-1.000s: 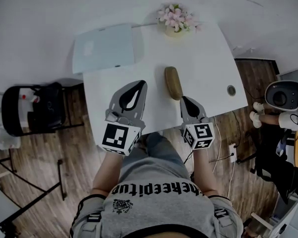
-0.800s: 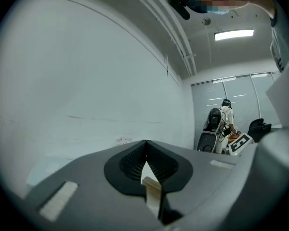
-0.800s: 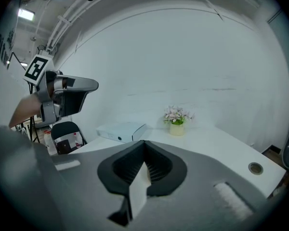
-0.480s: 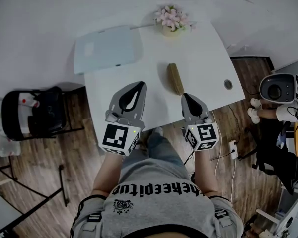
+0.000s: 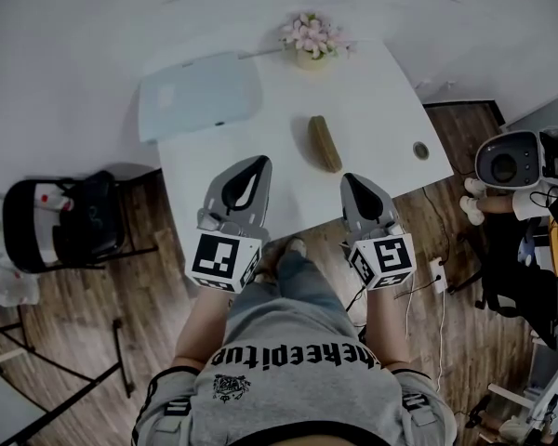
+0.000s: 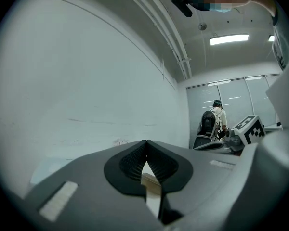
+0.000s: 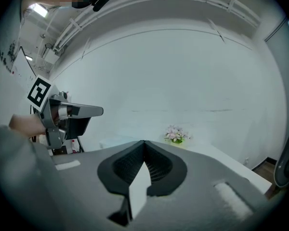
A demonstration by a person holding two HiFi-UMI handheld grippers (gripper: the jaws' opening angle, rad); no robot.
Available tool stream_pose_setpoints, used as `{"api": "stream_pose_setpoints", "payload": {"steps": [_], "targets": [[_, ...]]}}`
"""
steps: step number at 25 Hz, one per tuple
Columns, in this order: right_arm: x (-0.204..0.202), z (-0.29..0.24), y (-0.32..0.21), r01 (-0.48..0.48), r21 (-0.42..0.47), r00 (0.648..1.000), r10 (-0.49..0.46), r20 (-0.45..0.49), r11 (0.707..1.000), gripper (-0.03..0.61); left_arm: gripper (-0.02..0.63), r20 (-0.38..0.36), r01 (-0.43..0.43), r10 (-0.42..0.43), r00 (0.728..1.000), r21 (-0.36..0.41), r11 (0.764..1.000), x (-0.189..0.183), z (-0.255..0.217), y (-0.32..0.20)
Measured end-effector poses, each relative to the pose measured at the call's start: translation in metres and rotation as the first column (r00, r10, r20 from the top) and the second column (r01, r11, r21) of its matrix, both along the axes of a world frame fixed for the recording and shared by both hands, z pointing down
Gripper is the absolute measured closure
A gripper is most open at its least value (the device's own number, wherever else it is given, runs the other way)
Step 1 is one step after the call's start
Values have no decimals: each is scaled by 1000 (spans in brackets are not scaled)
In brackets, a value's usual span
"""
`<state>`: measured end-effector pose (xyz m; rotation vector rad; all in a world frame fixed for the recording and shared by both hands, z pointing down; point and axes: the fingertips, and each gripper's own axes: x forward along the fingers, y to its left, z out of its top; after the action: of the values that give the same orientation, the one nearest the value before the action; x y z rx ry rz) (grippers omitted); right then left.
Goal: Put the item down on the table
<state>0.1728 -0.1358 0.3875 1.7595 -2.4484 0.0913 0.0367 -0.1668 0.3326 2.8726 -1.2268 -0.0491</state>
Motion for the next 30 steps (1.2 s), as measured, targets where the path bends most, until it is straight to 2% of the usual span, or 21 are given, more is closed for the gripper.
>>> {"api": "stream_pose_setpoints", "payload": {"steps": [18,30], "targets": [[-7,-44,49,-51,118,999,53,-13,992,577,601,-8,-36,37,999,29,999,-6,-11,30],[-5,-52,67,-94,146,995,95,-6,985,577,601,-12,-46,47,999,36,998,-9,-10,41]]}}
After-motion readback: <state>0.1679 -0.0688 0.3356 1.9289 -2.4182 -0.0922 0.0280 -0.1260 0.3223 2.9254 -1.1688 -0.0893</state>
